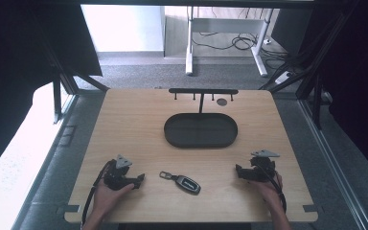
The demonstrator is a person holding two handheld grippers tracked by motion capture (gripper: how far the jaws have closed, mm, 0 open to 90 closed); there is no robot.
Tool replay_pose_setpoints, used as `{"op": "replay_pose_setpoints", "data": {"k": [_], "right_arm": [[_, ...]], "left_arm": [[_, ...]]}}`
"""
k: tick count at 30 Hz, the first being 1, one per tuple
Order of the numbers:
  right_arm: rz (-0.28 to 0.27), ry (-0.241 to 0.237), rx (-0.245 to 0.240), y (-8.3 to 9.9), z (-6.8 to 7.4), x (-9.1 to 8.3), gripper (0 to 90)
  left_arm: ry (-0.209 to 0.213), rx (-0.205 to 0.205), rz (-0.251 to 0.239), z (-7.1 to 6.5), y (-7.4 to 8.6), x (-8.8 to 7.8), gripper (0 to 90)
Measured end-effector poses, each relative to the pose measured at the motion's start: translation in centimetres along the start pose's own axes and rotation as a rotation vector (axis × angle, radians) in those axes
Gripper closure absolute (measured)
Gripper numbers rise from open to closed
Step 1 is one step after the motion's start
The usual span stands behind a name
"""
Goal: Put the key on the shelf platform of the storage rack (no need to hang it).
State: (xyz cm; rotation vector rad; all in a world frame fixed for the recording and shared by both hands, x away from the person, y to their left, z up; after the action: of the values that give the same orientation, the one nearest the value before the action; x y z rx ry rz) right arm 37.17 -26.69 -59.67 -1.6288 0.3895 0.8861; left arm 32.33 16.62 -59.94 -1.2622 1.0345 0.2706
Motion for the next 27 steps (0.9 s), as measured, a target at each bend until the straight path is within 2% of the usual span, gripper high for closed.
{"op": "replay_pose_setpoints", "data": {"k": [1, 5, 10, 13, 14, 16, 20, 22, 23, 26, 27], "right_arm": [[-0.002, -0.002, -0.004, 0.0, -0.1, -0.2, 12.9], [-0.004, -0.030, -0.003, 0.1, -0.4, -0.5, 14.4], [-0.034, -0.075, 0.024, 0.4, -1.0, -1.8, 16.9], [-0.033, -0.080, 0.025, 0.3, -1.4, -2.0, 17.7], [-0.032, -0.087, 0.034, 0.2, -1.7, -2.1, 19.0], [-0.032, -0.104, 0.038, 0.1, -1.8, -2.3, 20.2], [-0.041, -0.126, 0.034, 0.1, -1.8, -2.9, 21.5], [-0.046, -0.137, 0.012, -0.2, -1.7, -3.3, 22.5], [-0.058, -0.144, -0.014, -0.8, -1.4, -3.9, 24.1], [-0.058, -0.161, -0.035, -1.2, -0.7, -4.4, 25.0], [-0.030, -0.170, -0.079, -1.5, 0.2, -4.8, 25.9]], "left_arm": [[0.000, 0.000, 0.003, 0.0, 0.0, 0.0, 19.6], [0.005, -0.012, 0.006, 0.0, 0.0, -0.3, 20.4], [0.012, -0.066, -0.044, 0.6, -0.5, -1.7, 23.1], [0.013, -0.060, -0.041, 0.8, -0.5, -2.3, 23.3], [-0.002, -0.051, -0.050, 1.0, -0.9, -2.9, 23.1], [0.003, -0.053, -0.057, 0.9, -1.1, -3.2, 23.2], [0.019, -0.040, -0.057, 0.1, -1.0, -3.5, 23.1], [0.021, -0.028, -0.046, -0.4, -0.8, -3.3, 23.0], [0.024, -0.022, -0.038, -0.6, -0.8, -3.2, 23.0], [0.041, -0.020, -0.032, -0.8, -0.6, -3.2, 22.8], [0.045, -0.027, -0.035, -0.9, -0.6, -3.3, 22.9]]}}
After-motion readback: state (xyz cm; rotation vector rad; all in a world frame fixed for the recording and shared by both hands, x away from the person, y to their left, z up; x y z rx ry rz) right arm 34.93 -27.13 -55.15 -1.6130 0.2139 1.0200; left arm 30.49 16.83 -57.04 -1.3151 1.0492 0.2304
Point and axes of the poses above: each handheld gripper's, and its own axes: x roughly forward along the jaws, y roughly out of its underside, z roughly to its left, the point moved 8 cm from there along x, roughly forward along the jaws, and after that the axes turned 2 degrees about -x, right-handed, at the moved point
